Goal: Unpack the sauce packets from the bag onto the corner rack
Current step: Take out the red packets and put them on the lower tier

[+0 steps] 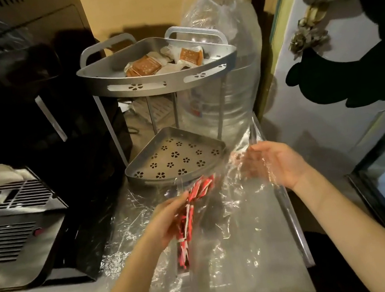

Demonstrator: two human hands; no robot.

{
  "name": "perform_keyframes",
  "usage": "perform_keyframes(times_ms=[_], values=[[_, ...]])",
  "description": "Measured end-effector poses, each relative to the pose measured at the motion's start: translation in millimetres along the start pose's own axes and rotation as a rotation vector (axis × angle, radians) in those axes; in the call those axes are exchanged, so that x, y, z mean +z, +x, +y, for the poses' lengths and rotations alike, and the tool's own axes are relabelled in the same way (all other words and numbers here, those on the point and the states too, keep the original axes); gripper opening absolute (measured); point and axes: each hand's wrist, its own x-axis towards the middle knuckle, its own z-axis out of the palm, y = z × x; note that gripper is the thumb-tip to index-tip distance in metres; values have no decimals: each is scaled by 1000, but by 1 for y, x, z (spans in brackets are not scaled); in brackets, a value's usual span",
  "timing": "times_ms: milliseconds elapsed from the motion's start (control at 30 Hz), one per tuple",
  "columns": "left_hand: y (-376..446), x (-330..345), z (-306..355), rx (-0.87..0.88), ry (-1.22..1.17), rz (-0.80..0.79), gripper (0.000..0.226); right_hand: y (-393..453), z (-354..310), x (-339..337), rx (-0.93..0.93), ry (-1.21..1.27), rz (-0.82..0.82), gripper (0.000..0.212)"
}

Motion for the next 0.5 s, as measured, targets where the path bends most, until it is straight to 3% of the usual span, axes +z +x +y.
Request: perform_keyframes(times_ms=[233, 500], values=[[-10, -1, -15, 202, 435, 394, 51, -2, 51, -46, 184, -122, 111, 11], [1, 13, -46, 326, 731, 520, 47, 20, 92, -69, 232, -409, 448, 14]])
